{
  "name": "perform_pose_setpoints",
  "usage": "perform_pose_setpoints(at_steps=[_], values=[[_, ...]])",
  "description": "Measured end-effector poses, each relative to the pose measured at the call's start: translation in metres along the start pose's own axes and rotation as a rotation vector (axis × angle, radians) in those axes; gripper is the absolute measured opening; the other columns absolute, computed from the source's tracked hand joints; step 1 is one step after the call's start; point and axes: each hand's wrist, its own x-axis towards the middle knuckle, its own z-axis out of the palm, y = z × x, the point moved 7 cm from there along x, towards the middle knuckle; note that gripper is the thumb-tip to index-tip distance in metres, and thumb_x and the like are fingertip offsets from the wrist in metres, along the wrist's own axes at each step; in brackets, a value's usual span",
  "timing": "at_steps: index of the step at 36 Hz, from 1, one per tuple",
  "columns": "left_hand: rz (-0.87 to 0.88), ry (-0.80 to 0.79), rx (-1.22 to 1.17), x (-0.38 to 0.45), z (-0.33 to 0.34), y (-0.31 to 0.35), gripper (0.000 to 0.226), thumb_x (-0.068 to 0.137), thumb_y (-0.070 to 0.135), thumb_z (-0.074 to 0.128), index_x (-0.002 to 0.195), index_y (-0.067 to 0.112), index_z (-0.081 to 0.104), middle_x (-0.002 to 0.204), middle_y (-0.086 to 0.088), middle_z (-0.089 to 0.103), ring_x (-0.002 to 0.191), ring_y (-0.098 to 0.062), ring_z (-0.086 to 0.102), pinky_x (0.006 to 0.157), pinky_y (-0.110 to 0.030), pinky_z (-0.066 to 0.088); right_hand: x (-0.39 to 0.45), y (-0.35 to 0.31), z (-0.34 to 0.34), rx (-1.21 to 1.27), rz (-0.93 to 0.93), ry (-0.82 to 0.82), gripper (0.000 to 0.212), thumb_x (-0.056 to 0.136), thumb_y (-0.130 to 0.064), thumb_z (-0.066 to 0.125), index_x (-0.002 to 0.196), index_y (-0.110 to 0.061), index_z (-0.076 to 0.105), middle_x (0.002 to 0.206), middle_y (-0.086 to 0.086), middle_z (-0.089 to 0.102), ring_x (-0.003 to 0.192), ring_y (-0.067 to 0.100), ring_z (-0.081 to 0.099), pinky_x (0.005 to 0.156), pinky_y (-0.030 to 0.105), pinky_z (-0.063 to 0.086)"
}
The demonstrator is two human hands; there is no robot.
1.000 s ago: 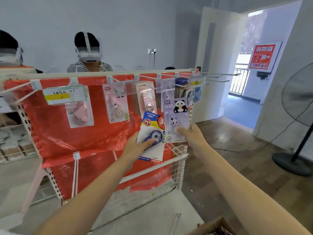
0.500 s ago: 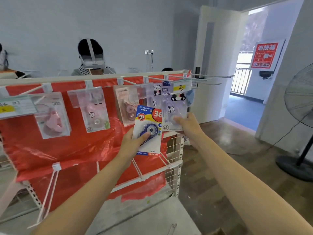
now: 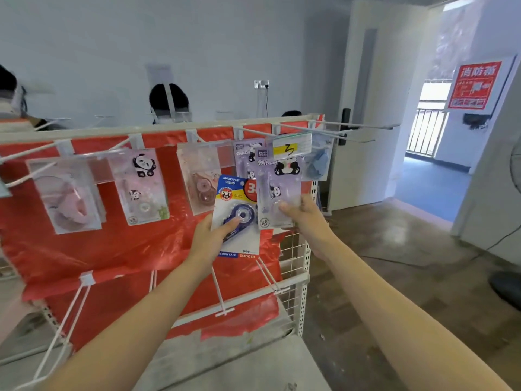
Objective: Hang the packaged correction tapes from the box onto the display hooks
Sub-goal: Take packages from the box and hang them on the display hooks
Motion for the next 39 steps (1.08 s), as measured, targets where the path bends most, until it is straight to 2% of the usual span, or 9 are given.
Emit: perform_pose_setpoints(at_steps=[5,9,16,24,27,30,34,37,39], values=[[-0.008,0.032,0.013,0.003,0.002,-0.002,0.018,0.086,0.011,0.067,0.094,0.027,0.066,0.099,-0.002,0.071,0.09,-0.024,0.067,0.083,-0.041,0.052,0.005,0.005,-0.005,0.004,-0.009,-0.004,0.04,0.074,-0.044,0.071,0.097,-0.021,0.048,0.12,0.019,0.058,0.114,0.03,0.057,0.101,0.048,0.044],[0.005,0.054,0.042,0.005,0.006,0.0,0.017,0.087,0.011,0.067,0.099,0.022,0.065,0.099,-0.003,0.07,0.087,-0.023,0.067,0.079,-0.038,0.053,0.016,0.003,-0.007,-0.037,-0.021,0.0,0.023,0.088,-0.028,0.067,0.092,-0.02,0.046,0.095,0.002,0.055,0.096,0.021,0.056,0.086,0.031,0.045],[0.006,0.169,0.207,0.011,-0.008,-0.003,0.02,0.081,0.017,0.074,0.1,0.015,0.067,0.102,-0.011,0.069,0.091,-0.027,0.066,0.08,-0.044,0.052,0.033,-0.006,0.0,-0.25,-0.05,0.026,0.038,0.093,-0.027,0.06,0.121,-0.006,0.043,0.097,0.0,0.053,0.085,0.014,0.052,0.059,0.019,0.037],[-0.025,0.269,0.234,0.005,-0.041,0.003,0.023,0.082,0.016,0.074,0.103,0.014,0.066,0.1,-0.006,0.069,0.087,-0.021,0.065,0.07,-0.031,0.051,0.057,-0.014,0.03,-0.333,0.081,-0.018,0.056,0.091,-0.028,0.059,0.131,0.001,0.032,0.119,0.02,0.051,0.099,0.036,0.061,0.084,0.051,0.054],[-0.03,0.286,0.234,0.002,-0.051,0.008,0.024,0.081,0.014,0.074,0.103,0.012,0.066,0.098,-0.007,0.069,0.087,-0.021,0.065,0.075,-0.033,0.052,0.066,-0.016,0.043,-0.243,0.134,-0.038,0.049,0.092,-0.022,0.057,0.13,-0.001,0.032,0.099,0.014,0.053,0.08,0.039,0.067,0.072,0.054,0.057],[-0.051,0.283,0.24,0.0,-0.059,0.009,0.021,0.081,0.012,0.073,0.102,0.013,0.066,0.097,-0.007,0.07,0.084,-0.021,0.066,0.075,-0.033,0.052,0.076,-0.02,0.052,-0.265,0.146,-0.054,0.048,0.094,-0.021,0.053,0.132,-0.002,0.03,0.113,0.021,0.054,0.061,0.031,0.066,0.051,0.035,0.058],[-0.089,0.287,0.249,-0.004,-0.065,0.005,0.022,0.082,0.012,0.072,0.103,0.011,0.066,0.099,-0.01,0.07,0.085,-0.024,0.066,0.07,-0.031,0.052,0.089,-0.03,0.053,-0.419,0.057,-0.068,0.048,0.098,-0.02,0.049,0.132,0.008,0.03,0.131,0.027,0.048,0.051,0.013,0.045,0.024,0.011,0.027],[-0.108,0.293,0.259,-0.006,-0.067,0.004,0.024,0.082,0.011,0.072,0.105,0.007,0.065,0.097,-0.01,0.068,0.08,-0.021,0.064,0.064,-0.026,0.05,0.097,-0.029,0.053,-0.434,0.054,-0.082,0.046,0.098,-0.02,0.049,0.13,0.007,0.03,0.132,0.025,0.045,0.062,0.024,0.052,0.038,0.011,0.044],[-0.122,0.295,0.267,-0.007,-0.067,0.003,0.024,0.082,0.011,0.072,0.104,0.005,0.065,0.096,-0.011,0.068,0.078,-0.02,0.063,0.064,-0.026,0.049,0.097,-0.026,0.052,-0.411,0.09,-0.086,0.042,0.097,-0.022,0.05,0.126,0.002,0.031,0.121,0.022,0.048,0.059,0.029,0.061,0.05,0.032,0.057]])
